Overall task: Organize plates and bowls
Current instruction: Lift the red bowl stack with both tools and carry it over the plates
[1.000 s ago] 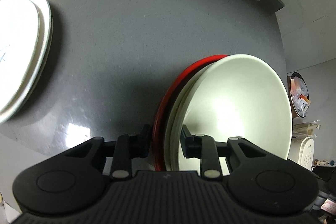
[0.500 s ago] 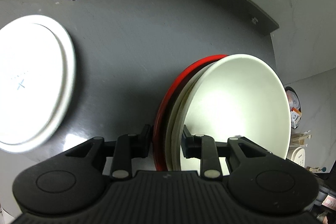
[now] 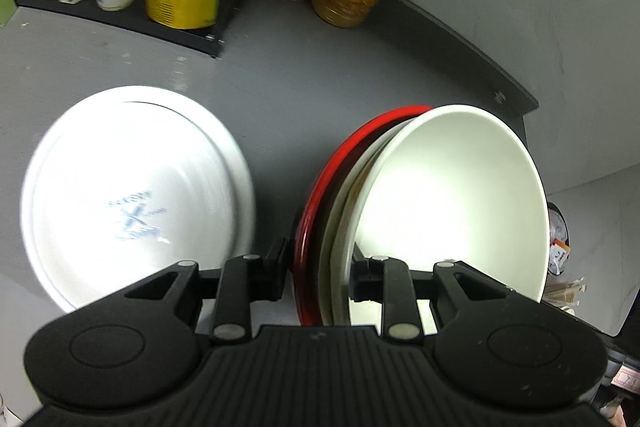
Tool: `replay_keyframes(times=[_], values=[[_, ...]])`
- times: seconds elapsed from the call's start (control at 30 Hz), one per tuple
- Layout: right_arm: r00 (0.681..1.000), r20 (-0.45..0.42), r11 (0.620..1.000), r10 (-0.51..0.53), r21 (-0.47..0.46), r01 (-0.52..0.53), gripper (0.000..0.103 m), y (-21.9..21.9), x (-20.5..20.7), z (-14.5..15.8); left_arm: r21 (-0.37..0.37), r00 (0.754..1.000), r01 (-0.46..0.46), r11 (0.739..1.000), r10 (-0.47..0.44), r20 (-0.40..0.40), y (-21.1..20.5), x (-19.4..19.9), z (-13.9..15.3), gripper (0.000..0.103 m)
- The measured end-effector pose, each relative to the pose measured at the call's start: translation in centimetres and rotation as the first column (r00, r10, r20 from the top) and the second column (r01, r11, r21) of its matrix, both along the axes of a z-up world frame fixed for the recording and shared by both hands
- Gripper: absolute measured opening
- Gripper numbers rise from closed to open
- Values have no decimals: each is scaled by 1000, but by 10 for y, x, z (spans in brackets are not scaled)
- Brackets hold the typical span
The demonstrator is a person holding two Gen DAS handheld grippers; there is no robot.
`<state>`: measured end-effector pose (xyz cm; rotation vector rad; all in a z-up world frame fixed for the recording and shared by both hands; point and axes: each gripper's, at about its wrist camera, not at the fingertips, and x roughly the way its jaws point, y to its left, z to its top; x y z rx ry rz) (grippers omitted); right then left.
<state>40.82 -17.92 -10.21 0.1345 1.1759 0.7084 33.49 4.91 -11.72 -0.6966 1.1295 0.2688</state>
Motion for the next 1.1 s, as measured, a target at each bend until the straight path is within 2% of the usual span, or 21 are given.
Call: replay_keyframes(times=[0.57, 1.1], values=[[1000, 5, 1000, 19, 3, -19, 32, 83, -23, 6, -1, 999, -28, 1000, 28, 42, 89, -42, 8, 27], [999, -31, 999, -31, -7, 31, 32, 136, -52, -16, 5, 1000, -6, 1000, 6, 22, 150, -69, -15, 27]])
